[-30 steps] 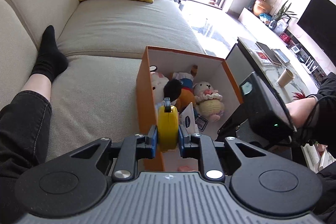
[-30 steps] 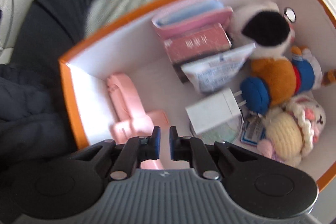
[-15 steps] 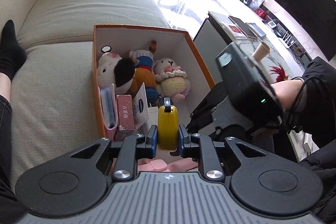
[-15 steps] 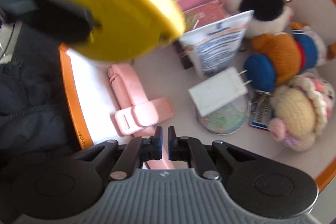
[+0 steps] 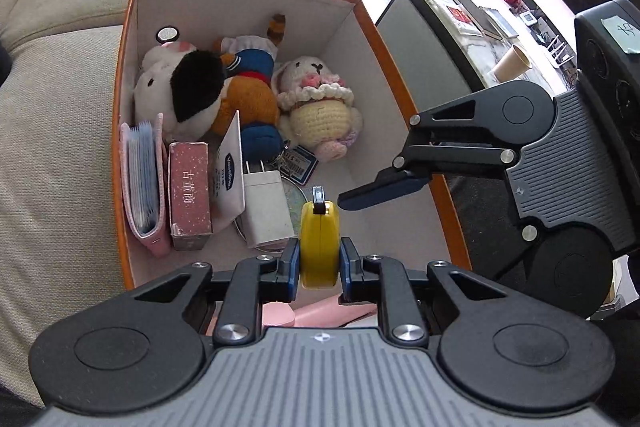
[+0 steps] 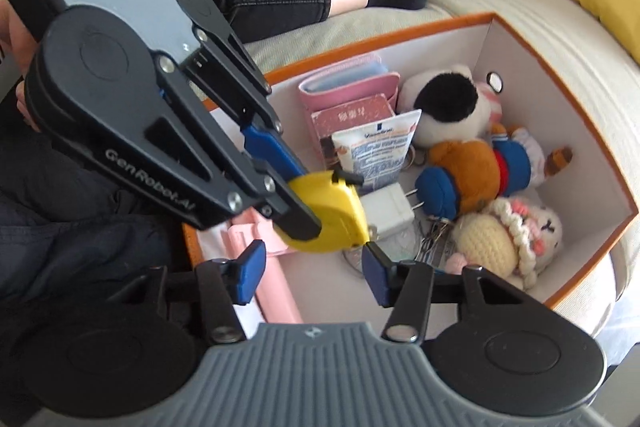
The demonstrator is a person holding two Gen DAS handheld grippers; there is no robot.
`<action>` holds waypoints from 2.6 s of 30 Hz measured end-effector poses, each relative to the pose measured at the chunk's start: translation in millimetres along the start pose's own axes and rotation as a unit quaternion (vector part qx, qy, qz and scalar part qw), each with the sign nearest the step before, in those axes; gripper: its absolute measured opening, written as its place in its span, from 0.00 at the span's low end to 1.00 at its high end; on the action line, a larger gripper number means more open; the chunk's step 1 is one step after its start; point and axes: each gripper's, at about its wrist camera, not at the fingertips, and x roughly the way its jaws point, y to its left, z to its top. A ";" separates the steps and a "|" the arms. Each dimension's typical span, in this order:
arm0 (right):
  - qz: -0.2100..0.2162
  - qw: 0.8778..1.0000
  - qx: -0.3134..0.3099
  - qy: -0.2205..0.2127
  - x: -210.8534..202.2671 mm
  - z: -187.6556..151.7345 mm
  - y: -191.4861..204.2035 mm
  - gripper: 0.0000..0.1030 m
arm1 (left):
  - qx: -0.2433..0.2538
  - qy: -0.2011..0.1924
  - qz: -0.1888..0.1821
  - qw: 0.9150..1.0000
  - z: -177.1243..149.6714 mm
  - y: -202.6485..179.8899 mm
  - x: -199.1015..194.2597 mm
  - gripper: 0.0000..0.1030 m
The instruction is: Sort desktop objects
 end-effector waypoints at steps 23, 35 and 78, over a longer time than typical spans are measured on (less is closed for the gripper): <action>-0.060 0.985 -0.104 0.124 32.3 3.3 -2.5 0.51 | -0.016 -0.009 -0.023 1.000 2.5 3.9 -10.7 0.32; -0.058 0.945 -0.148 0.284 95.0 11.7 -16.4 0.51 | -0.031 -0.050 0.008 0.998 -17.7 29.9 -43.4 0.32; -0.209 0.933 0.234 -0.174 -67.0 63.0 57.4 0.57 | 0.037 -0.314 0.128 0.940 -55.5 10.3 -128.2 0.62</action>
